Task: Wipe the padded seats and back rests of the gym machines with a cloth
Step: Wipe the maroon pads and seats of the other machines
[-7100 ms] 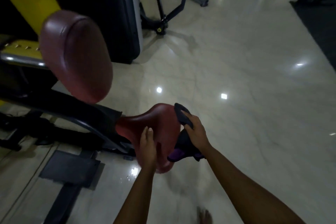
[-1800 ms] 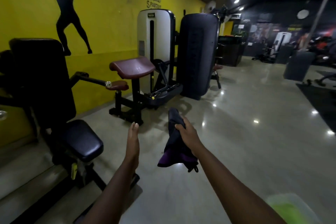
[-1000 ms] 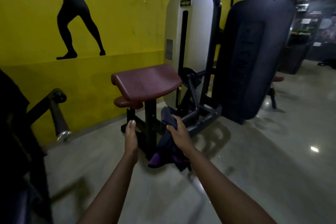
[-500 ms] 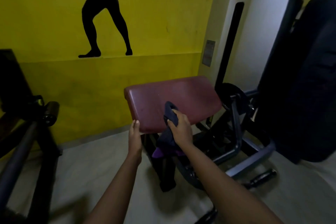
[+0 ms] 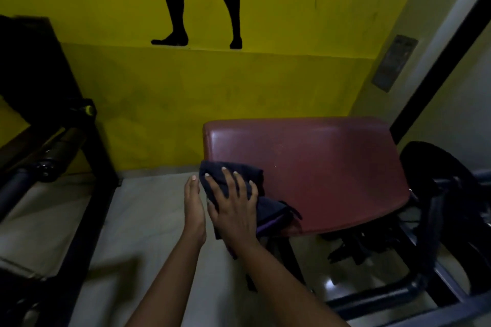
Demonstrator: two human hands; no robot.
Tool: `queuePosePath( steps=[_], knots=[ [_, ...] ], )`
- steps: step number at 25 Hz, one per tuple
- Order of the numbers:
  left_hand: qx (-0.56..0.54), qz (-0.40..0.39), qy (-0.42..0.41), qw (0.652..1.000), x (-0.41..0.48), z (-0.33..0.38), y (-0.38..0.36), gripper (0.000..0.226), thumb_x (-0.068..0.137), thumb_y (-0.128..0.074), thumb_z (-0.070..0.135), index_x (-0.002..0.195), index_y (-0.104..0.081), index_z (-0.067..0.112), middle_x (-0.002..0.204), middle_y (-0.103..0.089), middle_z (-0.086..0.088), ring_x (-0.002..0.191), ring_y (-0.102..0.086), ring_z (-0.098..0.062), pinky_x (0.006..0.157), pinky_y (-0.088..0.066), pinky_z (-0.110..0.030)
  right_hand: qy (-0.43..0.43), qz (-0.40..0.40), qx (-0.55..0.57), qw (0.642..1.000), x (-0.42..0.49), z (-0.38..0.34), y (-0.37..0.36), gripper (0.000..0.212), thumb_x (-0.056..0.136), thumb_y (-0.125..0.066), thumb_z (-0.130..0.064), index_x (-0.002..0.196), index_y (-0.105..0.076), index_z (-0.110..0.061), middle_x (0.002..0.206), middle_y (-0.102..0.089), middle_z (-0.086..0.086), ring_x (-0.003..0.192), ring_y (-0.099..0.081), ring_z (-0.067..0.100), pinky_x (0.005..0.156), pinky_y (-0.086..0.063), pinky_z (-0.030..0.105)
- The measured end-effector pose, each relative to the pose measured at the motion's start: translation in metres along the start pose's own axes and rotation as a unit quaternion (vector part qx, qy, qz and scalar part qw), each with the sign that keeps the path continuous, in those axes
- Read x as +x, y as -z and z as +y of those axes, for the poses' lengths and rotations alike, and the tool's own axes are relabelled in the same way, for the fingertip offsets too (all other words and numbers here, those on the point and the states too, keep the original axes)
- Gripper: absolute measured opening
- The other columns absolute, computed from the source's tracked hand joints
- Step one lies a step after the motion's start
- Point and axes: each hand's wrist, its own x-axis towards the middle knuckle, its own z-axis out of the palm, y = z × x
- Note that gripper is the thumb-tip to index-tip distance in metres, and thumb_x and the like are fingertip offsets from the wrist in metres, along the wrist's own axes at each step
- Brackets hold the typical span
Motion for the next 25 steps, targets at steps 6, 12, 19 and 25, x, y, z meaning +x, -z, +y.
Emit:
queuePosePath(
  steps=[6,12,19,25],
  knots=[
    [-0.086,0.037,0.036,0.995,0.010,-0.002,-0.034,0.048,0.096,-0.032,0.051,0.118,-0.058,0.017,0.121,-0.062,-0.009,0.099,-0.062,-0.018,0.077,-0.051,-0.028,0.152,0.070,0.015,0.986,0.059,0.071,-0.004,0.052,0.079,-0.041,-0.038,0.131,-0.042,-0.035,0.137,-0.046,0.001,0.118,-0.039,0.023,0.093,-0.026,0.046],
    [0.231,0.201,-0.068,0.950,-0.002,-0.011,-0.056,0.053,0.099,-0.020,0.047,0.136,-0.046,0.021,0.135,-0.054,-0.014,0.122,-0.049,-0.034,0.100,-0.035,-0.042,0.092,0.093,0.014,0.991,0.129,0.100,0.002,0.050,0.083,-0.036,-0.040,0.130,-0.051,-0.033,0.129,-0.057,0.006,0.108,-0.054,0.029,0.089,-0.040,0.045],
    [0.278,0.234,-0.108,0.925,-0.002,-0.017,-0.059,0.084,0.085,-0.004,0.070,0.138,-0.045,0.020,0.133,-0.054,-0.017,0.121,-0.050,-0.036,0.098,-0.037,-0.043,0.293,0.105,0.036,0.950,0.106,0.082,-0.008,0.042,0.087,-0.043,-0.040,0.127,-0.051,-0.039,0.129,-0.056,0.004,0.104,-0.050,0.029,0.081,-0.030,0.039],
    [0.309,0.239,-0.140,0.910,0.000,-0.019,-0.058,0.060,0.096,-0.020,0.054,0.134,-0.049,0.018,0.127,-0.059,-0.017,0.114,-0.054,-0.037,0.092,-0.041,-0.043,0.103,0.101,0.018,0.989,0.148,0.112,0.001,0.038,0.082,-0.044,-0.041,0.115,-0.060,-0.029,0.109,-0.065,0.004,0.087,-0.059,0.028,0.072,-0.043,0.036]
  ],
)
